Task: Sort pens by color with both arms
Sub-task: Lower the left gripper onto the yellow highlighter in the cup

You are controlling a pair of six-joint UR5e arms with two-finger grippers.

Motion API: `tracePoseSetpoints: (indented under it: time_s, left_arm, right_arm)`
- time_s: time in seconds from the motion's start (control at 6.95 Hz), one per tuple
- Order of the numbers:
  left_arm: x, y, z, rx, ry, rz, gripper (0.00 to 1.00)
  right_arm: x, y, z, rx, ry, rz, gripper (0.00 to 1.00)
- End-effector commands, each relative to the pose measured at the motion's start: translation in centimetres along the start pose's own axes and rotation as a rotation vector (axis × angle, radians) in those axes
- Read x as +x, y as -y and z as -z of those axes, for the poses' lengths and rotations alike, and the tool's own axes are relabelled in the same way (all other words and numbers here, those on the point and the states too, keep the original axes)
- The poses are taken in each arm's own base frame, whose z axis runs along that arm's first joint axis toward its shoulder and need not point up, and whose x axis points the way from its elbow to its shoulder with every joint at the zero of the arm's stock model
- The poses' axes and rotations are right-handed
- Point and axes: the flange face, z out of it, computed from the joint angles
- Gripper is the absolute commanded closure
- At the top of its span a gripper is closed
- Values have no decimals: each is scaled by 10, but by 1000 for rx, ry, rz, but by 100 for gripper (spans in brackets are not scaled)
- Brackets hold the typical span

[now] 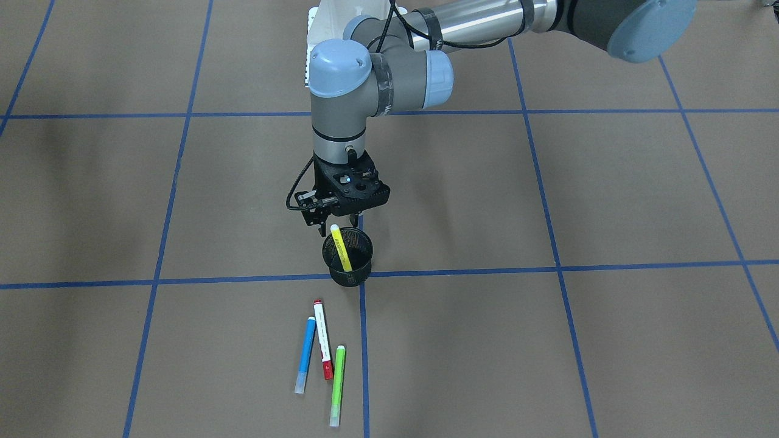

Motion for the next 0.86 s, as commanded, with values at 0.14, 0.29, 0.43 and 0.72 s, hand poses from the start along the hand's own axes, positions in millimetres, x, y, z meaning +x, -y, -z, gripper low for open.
tracePoseSetpoints:
  time_s: [0.14, 0.29, 0.43, 0.72]
  left_arm:
    - [5, -7, -5, 39, 13, -9, 47]
    - [13, -7, -6, 60, 27, -8, 47]
    - [18, -8, -3, 60, 34, -10, 47]
    - [18, -10, -3, 60, 44, -10, 55]
  right_arm:
    - [7, 5, -15, -31, -8, -23, 0]
    - [12, 2, -17, -33, -25, -38, 0]
    - [25, -3, -29, -54, -44, -49, 0]
    - [21, 0, -31, -63, -32, -40, 0]
